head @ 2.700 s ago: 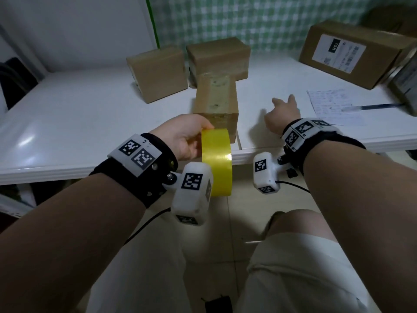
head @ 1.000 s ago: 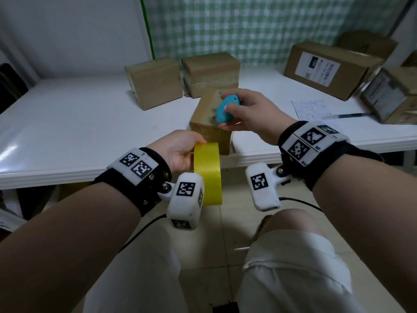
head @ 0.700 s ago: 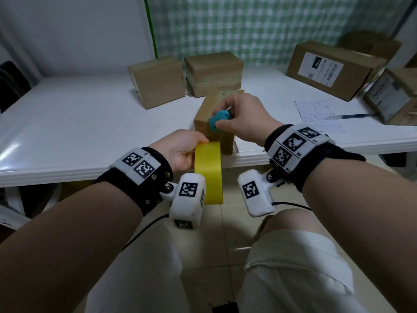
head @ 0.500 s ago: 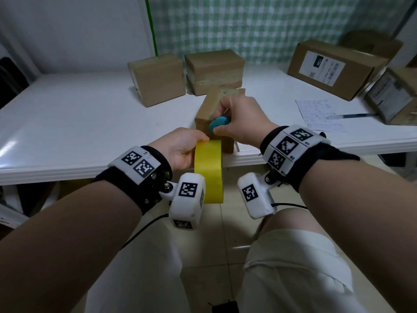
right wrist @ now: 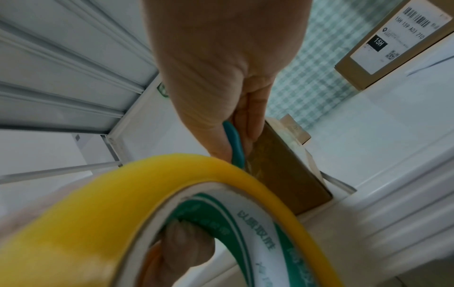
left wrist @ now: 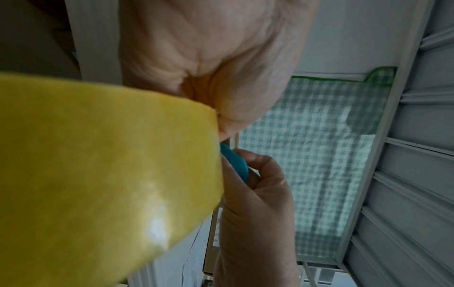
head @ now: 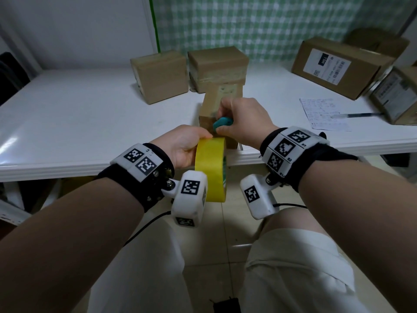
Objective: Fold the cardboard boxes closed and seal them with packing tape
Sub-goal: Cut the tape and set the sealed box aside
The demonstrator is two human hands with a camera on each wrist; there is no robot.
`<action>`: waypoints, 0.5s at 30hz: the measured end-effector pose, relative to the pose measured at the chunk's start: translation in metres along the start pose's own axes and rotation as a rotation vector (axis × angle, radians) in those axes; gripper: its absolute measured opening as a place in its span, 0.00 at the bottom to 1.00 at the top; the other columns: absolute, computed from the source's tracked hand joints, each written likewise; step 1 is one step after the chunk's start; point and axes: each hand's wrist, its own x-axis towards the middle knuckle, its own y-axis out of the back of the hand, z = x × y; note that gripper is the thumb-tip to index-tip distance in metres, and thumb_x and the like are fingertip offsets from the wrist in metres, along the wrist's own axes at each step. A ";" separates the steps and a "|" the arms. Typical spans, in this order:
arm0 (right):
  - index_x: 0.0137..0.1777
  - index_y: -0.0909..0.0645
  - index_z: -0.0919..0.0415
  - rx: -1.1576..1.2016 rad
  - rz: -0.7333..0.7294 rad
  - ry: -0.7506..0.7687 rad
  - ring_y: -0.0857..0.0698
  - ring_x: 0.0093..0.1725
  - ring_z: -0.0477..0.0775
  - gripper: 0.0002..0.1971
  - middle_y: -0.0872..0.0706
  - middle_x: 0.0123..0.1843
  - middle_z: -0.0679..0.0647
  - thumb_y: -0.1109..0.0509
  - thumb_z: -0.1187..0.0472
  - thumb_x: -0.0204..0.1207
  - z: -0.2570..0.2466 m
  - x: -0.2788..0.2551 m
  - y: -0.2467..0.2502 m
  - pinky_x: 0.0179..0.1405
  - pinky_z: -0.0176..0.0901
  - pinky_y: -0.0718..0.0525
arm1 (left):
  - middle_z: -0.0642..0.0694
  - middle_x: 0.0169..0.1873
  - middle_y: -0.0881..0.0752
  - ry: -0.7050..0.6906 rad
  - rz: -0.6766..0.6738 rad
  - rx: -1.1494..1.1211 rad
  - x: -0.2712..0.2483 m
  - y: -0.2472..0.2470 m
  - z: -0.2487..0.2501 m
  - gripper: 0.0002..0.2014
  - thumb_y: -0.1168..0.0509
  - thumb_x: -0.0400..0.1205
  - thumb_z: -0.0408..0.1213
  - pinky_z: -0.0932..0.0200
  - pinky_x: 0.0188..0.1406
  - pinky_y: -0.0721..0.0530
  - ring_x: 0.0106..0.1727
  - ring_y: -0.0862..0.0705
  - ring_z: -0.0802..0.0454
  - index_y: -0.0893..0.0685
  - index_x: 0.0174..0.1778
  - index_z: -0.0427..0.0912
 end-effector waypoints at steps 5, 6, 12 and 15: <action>0.51 0.18 0.52 -0.116 -0.026 0.050 0.18 0.53 0.57 0.10 0.14 0.51 0.53 0.25 0.57 0.71 -0.001 -0.001 -0.001 0.44 0.44 0.21 | 0.37 0.39 0.16 0.015 0.001 -0.009 -0.001 0.000 0.001 0.13 0.40 0.84 0.31 0.49 0.44 0.13 0.36 0.15 0.45 0.22 0.63 0.32; 0.52 0.18 0.52 -0.128 -0.032 0.060 0.18 0.53 0.58 0.10 0.13 0.52 0.54 0.26 0.57 0.71 0.000 -0.001 -0.001 0.44 0.45 0.20 | 0.37 0.39 0.16 0.018 0.001 -0.009 -0.002 0.000 0.001 0.14 0.40 0.84 0.31 0.49 0.44 0.13 0.37 0.15 0.45 0.22 0.64 0.32; 0.55 0.13 0.52 -0.123 -0.111 0.102 0.18 0.57 0.58 0.11 0.13 0.56 0.54 0.27 0.60 0.73 0.001 0.000 0.009 0.54 0.47 0.18 | 0.36 0.44 0.17 0.013 0.006 0.004 -0.002 0.000 0.001 0.16 0.39 0.84 0.32 0.47 0.50 0.16 0.40 0.16 0.45 0.23 0.68 0.32; 0.59 0.13 0.53 -0.173 -0.154 0.126 0.18 0.59 0.59 0.14 0.13 0.58 0.56 0.29 0.63 0.74 0.000 0.001 0.012 0.57 0.48 0.18 | 0.38 0.39 0.16 0.011 0.011 0.020 -0.001 0.000 0.002 0.14 0.39 0.84 0.32 0.49 0.45 0.14 0.38 0.16 0.46 0.22 0.65 0.33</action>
